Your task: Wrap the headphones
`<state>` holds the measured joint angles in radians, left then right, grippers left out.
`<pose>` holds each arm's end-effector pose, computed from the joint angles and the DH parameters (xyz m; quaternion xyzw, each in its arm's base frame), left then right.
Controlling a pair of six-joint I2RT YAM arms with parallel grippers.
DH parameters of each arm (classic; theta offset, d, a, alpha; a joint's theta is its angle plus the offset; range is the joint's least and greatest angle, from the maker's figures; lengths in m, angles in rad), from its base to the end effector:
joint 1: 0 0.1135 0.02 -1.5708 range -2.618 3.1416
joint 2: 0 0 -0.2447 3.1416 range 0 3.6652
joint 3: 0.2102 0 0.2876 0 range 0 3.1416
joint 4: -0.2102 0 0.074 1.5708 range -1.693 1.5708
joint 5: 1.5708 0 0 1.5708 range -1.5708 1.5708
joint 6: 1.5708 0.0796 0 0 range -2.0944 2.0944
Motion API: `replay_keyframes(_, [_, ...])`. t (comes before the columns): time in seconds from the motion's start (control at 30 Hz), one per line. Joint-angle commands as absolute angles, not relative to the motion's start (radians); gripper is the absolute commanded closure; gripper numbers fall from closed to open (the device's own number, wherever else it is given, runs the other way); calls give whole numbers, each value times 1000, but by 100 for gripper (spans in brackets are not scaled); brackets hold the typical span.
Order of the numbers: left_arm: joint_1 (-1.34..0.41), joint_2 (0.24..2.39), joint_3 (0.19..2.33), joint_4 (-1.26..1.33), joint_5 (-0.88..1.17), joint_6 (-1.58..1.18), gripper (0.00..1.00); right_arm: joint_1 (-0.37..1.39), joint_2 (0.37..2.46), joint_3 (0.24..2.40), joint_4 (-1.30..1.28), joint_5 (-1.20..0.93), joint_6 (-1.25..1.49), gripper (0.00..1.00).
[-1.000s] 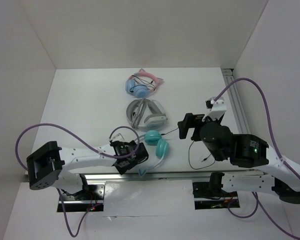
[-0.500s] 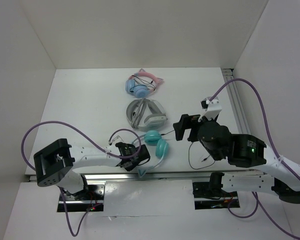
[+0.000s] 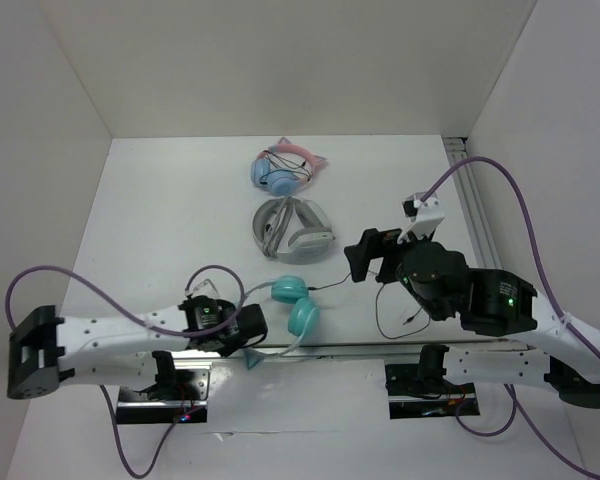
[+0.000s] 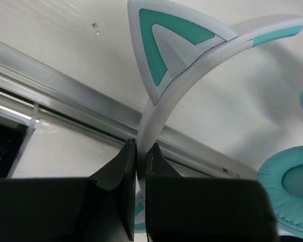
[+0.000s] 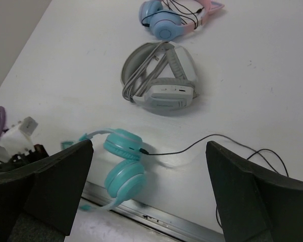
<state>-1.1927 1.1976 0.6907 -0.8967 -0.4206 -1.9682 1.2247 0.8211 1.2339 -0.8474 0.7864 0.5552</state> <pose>0.1152 -0.2020 0.1127 -0.3846 0.8956 -0.0837 0.2072 0.1225 0.1737 0.4056 -0.0611 0.8031 0.1829 0.5638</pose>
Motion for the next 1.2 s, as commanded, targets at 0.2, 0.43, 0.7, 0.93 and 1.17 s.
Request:
replay_keyframes(0.2, [-1220,923,1029,-1294,-781,-1812,100,1220,724,1128,-378,317,174,0])
replay_keyframes(0.43, [-1053,868,1281,-1371,-865,-1505,100,1220,785,1109,-242,320,9,0])
replay_keyframes(0.7, [-819,871,1629,-1371,-784,-1143,100,1220,908,1043,-68,432,-49,1])
replay_keyframes(0.93, [-819,836,1749,-1371,-700,-1085,100,1028,1038,1032,49,286,-8,12])
replay_keyframes(1.17, [-819,779,1770,-1371,-712,-1065,100,830,1037,977,92,80,87,62])
